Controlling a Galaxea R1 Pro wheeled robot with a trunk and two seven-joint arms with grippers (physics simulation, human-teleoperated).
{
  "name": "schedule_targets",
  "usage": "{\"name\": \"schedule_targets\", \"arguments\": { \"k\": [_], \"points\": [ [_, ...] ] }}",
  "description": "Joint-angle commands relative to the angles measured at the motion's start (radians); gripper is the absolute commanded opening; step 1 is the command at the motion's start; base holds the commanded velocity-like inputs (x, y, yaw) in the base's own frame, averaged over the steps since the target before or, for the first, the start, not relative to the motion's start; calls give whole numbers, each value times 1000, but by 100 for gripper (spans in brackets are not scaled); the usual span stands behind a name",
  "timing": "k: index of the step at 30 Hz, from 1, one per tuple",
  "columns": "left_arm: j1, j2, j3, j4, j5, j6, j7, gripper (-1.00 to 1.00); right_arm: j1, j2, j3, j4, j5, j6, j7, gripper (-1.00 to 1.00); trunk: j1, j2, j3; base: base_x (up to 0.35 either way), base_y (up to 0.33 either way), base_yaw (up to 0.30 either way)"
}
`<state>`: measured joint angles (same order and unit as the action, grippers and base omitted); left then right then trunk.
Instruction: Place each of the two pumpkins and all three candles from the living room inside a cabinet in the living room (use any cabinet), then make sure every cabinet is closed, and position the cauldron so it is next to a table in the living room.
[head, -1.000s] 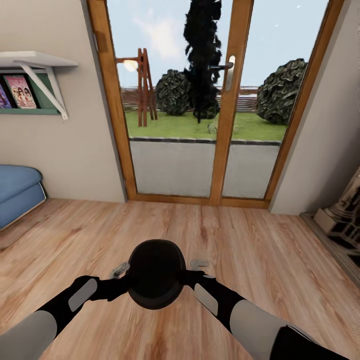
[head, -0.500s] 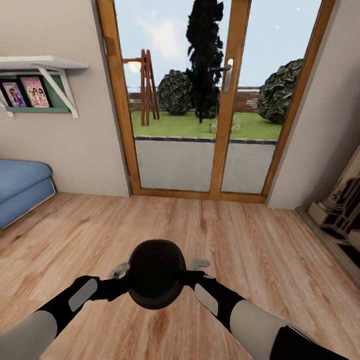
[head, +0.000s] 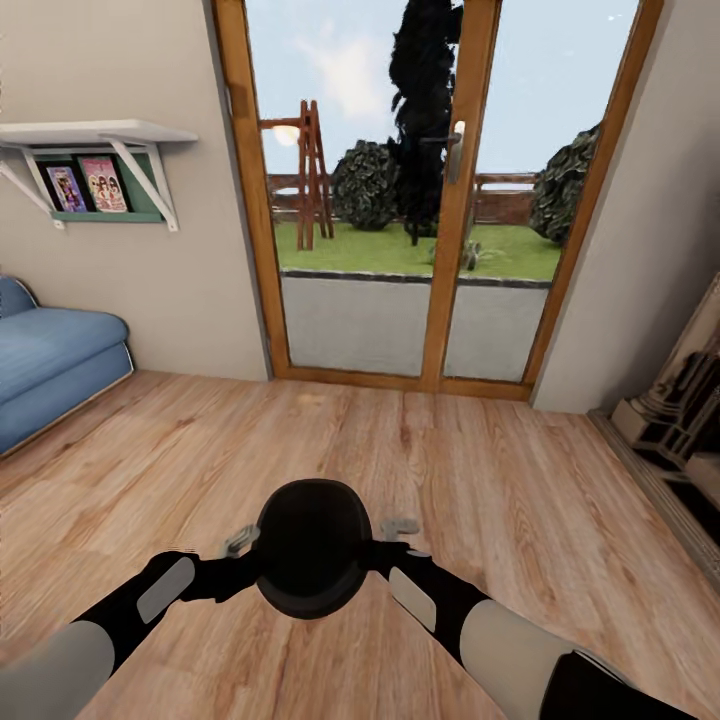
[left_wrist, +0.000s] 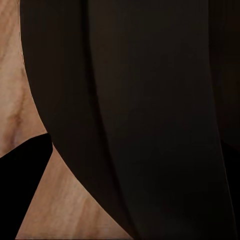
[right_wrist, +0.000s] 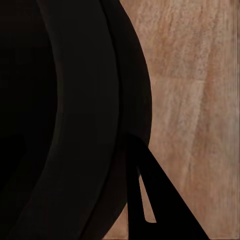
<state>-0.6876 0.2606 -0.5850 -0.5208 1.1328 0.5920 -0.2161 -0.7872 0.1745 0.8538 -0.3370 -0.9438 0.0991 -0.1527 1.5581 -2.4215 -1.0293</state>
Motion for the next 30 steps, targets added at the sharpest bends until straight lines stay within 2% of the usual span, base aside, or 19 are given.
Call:
{"name": "schedule_targets", "arguments": {
  "k": [1, 19, 23, 30],
  "points": [
    [-1, 2, 2, 1, -5, 0, -3, -100, -1, 0, -1, -19, 5, 1, 35, -100, -1, -1, -1, -269, -185, 2],
    [-1, 2, 2, 1, -5, 0, -3, -100, -1, 0, -1, -18, 5, 1, 38, -100, -1, -1, -1, -274, -179, 6],
    [-1, 3, 2, 0, -5, 0, -3, -100, -1, 0, -1, -18, 5, 1, 38, -100, -1, -1, -1, -188, -120, 149],
    [-1, 3, 2, -1, -5, -1, -3, -100, -2, 0, -1, -18, 5, 1, 38, -100, -1, -1, -1, -22, -13, 252]
  ]
}}
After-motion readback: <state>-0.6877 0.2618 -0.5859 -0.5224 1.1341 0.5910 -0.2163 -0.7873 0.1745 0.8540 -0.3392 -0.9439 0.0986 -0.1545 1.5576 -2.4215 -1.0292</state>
